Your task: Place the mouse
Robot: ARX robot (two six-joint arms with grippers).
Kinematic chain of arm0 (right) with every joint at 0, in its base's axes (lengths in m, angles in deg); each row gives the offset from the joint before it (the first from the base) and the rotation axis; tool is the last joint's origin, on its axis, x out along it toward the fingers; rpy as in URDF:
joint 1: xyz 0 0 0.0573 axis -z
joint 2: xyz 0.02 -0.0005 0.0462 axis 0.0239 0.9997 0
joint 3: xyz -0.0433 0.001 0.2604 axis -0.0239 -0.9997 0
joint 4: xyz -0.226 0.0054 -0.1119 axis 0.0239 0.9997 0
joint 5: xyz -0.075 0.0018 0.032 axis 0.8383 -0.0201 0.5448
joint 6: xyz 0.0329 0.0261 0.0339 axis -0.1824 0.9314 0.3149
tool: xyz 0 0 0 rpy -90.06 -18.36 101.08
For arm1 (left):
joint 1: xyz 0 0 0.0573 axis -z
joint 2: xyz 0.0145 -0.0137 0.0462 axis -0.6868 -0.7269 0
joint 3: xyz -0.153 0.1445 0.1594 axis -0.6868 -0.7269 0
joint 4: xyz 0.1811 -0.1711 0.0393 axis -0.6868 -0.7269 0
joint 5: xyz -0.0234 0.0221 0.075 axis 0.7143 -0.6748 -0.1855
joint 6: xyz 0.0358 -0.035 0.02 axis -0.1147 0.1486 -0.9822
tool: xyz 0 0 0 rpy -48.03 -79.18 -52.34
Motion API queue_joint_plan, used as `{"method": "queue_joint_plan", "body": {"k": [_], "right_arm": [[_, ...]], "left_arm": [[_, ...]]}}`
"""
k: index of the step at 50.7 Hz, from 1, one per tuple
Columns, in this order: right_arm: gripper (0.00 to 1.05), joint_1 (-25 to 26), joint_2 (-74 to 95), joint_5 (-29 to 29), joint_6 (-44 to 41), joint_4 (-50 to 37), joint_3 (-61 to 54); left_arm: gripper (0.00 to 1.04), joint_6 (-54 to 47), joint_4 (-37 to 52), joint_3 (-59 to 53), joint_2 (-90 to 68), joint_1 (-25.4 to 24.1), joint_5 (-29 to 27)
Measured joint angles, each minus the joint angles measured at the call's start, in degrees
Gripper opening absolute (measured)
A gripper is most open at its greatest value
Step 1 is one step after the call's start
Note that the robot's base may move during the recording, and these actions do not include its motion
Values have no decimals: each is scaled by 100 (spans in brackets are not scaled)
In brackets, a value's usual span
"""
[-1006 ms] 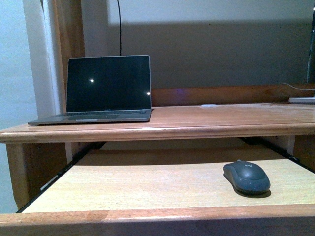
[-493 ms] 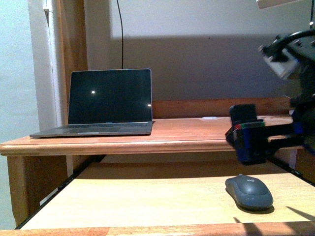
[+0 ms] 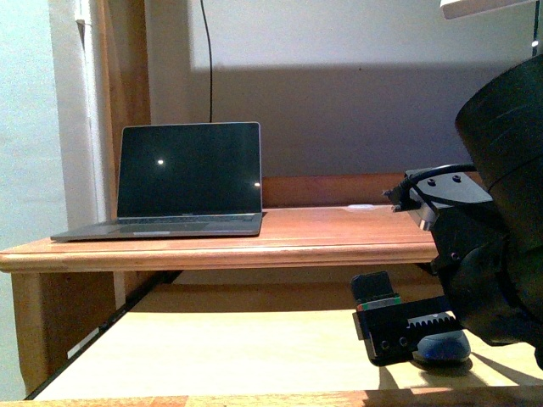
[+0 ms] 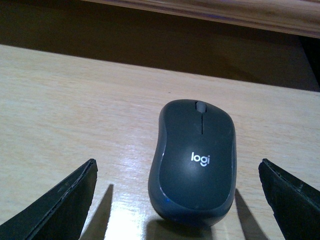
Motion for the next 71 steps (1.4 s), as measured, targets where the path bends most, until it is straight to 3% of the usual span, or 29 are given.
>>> {"method": "queue_joint_plan", "body": {"k": [4, 9, 28, 34, 46, 53, 71], "right_arm": [[97, 31, 190, 157, 61, 98, 190], [97, 96, 369, 280, 111, 157, 348], [97, 199, 756, 216, 116, 229, 407], [97, 236, 804, 170, 114, 229, 487], [57, 280, 855, 188, 164, 221, 566], [55, 278, 656, 188, 286, 350, 732], [55, -170, 824, 372, 422, 1091, 2677]], "left_arm": [[3, 0, -190, 0, 177, -2, 2], [3, 0, -1049, 2, 975, -4, 2], [4, 4, -1095, 2, 1064, -4, 2], [26, 0, -1095, 2, 1064, -4, 0], [70, 0, -1095, 2, 1064, -4, 2], [97, -2, -1095, 2, 1064, -4, 2], [97, -11, -1095, 2, 1064, -4, 2]]}}
